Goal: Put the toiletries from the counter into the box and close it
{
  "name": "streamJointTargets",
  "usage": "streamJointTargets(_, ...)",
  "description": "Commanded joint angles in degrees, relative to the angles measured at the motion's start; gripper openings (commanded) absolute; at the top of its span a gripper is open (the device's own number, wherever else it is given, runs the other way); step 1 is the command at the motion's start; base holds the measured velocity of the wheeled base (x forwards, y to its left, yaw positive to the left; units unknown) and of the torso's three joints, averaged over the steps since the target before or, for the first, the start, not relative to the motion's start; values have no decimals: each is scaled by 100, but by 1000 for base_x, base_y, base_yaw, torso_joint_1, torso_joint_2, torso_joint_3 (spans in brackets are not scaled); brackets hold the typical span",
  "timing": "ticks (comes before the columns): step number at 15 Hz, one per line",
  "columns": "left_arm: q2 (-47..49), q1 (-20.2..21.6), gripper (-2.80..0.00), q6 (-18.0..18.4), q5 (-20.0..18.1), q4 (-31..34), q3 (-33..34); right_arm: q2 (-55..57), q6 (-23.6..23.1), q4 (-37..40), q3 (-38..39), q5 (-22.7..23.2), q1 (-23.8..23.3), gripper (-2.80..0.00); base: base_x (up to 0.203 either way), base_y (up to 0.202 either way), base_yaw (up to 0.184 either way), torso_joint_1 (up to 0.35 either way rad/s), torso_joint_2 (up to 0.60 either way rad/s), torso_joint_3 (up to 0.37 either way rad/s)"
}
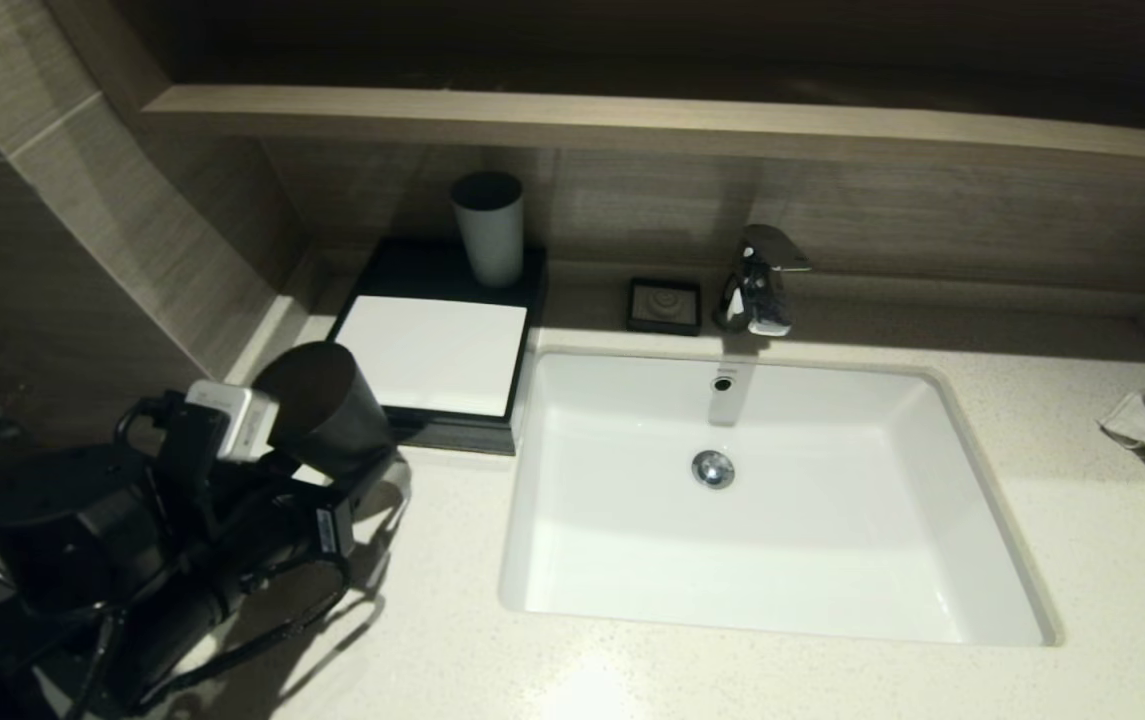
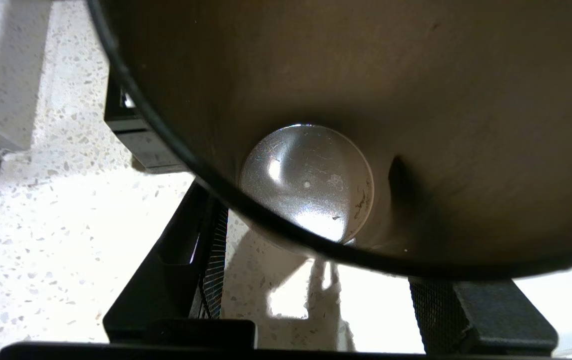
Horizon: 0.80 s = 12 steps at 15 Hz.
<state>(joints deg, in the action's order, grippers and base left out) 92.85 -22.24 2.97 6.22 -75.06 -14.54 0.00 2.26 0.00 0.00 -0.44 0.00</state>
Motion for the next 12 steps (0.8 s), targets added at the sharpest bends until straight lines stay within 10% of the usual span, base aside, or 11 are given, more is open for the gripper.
streamJointTargets(1,-439,0,-280,-4,58,481,-315,9,3,0,0,0,0,-280,0,0,0,0,0,0)
streamJointTargets(12,-372,0,-280,-82,494,2425,-2090,9,3,0,0,0,0,-280,0,0,0,0,0,0)
